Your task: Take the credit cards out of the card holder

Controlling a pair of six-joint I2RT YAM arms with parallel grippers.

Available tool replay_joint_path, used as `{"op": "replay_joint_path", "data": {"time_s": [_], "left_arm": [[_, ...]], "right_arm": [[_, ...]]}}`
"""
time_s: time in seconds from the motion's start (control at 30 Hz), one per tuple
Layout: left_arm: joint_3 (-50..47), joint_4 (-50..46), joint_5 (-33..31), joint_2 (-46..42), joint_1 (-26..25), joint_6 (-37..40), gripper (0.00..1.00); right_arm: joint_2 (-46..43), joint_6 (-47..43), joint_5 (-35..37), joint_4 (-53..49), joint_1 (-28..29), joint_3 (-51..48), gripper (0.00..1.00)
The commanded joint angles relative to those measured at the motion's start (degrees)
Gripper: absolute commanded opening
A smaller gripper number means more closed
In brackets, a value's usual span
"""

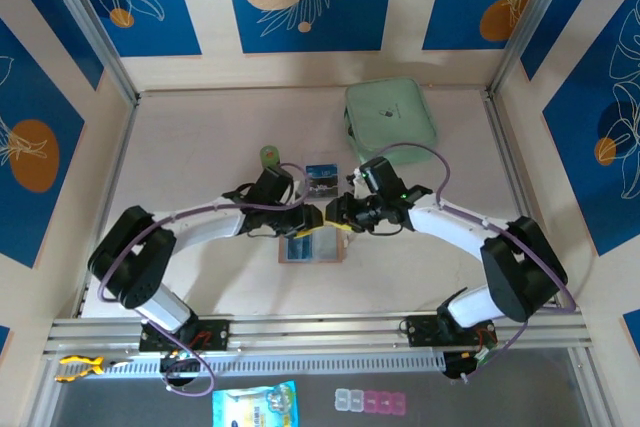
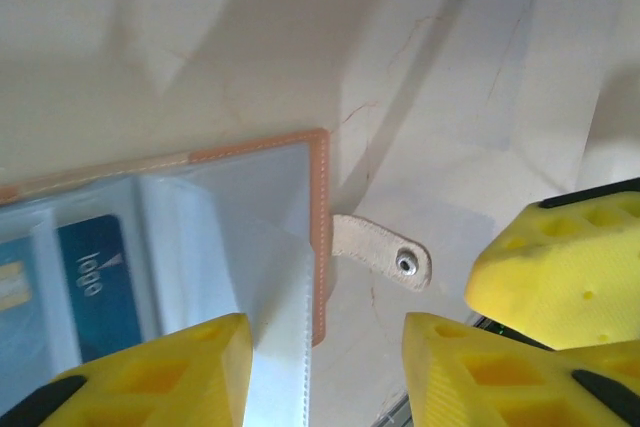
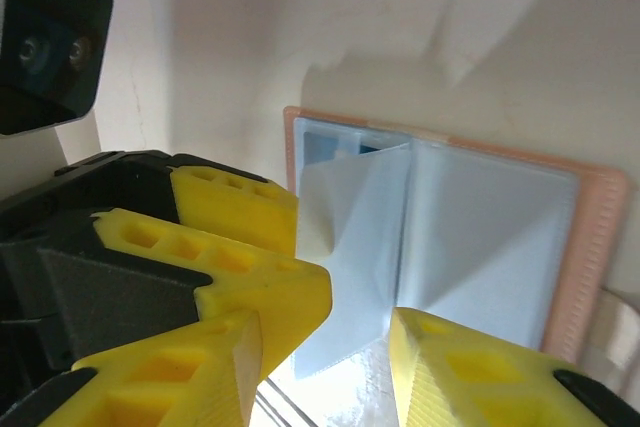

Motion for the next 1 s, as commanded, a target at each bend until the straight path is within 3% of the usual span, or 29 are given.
{"op": "replay_joint_path", "data": {"time_s": [0.0,0.37,0.8,0.97], "left_arm": [[2.62,2.14,1.78,3.95,-3.02,-0.99,0.46],[3.2,2.45,0.91,4.68,-3.19,0.25,0.54],[-6.47,-4.66,-1.62,-7.44,6.09,6.05,0.47],[-11.0,-5.71,-0.52,-9.87,9.78,8.04,0.36]], "right_arm": [[-2.68,-1.67,0.43,-2.29,-1.07,-1.12,0.41],[-3.83,-1.54,-0.59,-3.35,-1.78,-1.3,0.41],[6.12,0.33,-0.98,-1.36,5.05,5.95,0.38],[11.56,0.84,-2.12,-0.52,7.38,8.82,0.37]]}}
